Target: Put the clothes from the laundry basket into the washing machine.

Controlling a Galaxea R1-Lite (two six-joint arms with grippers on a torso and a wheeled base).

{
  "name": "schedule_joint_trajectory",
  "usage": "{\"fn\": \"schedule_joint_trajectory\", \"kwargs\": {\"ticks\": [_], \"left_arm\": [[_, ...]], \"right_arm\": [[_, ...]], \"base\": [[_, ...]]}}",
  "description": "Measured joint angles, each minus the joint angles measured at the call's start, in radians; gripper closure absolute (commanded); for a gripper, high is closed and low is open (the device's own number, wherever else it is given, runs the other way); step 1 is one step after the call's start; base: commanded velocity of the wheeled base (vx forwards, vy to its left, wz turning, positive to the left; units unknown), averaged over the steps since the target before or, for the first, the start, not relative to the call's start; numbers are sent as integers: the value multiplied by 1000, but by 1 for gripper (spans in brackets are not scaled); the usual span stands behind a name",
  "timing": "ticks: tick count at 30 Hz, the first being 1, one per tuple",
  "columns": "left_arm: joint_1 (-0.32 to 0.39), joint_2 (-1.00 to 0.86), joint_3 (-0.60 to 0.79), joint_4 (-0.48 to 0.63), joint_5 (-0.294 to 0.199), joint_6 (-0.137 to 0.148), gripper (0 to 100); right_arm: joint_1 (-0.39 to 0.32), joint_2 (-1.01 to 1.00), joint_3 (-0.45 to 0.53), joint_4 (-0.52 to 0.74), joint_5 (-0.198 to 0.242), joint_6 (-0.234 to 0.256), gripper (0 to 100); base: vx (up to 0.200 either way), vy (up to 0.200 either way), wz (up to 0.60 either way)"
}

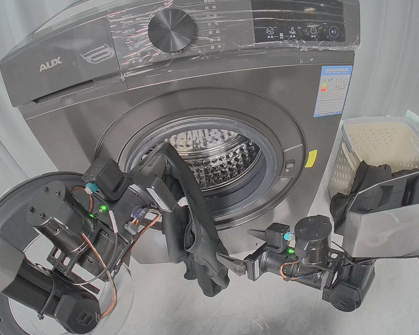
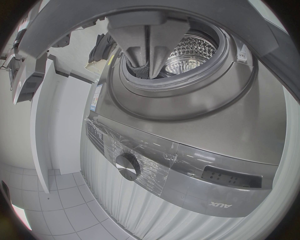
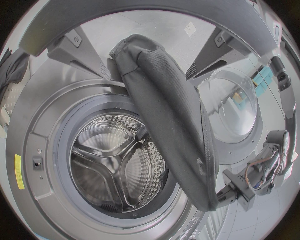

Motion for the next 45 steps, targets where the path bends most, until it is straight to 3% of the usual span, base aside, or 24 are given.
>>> {"fn": "schedule_joint_trajectory", "kwargs": {"ticks": [4, 11, 24, 35, 36, 45], "left_arm": [[-2, -2, 0, 0, 0, 0, 100], [-4, -4, -9, 1, 1, 0, 100], [-67, -36, -16, 13, 4, 0, 100], [-87, -76, 12, 11, 4, 0, 100], [-88, -80, 18, 11, 3, 0, 100], [-60, -88, 62, 6, 1, -1, 100]], "right_arm": [[-26, -13, -41, 23, 3, 0, 0], [-40, 56, -196, 102, -1, -2, 0], [34, 144, -324, 146, 3, -7, 0], [26, 212, -518, 155, -82, -8, 0], [26, 216, -526, 151, -91, -8, 100], [14, 215, -505, 103, -107, -10, 100]], "base": [[0, 0, 0], [0, 0, 0], [0, 0, 0], [0, 0, 0], [0, 0, 0], [0, 0, 0]]}}
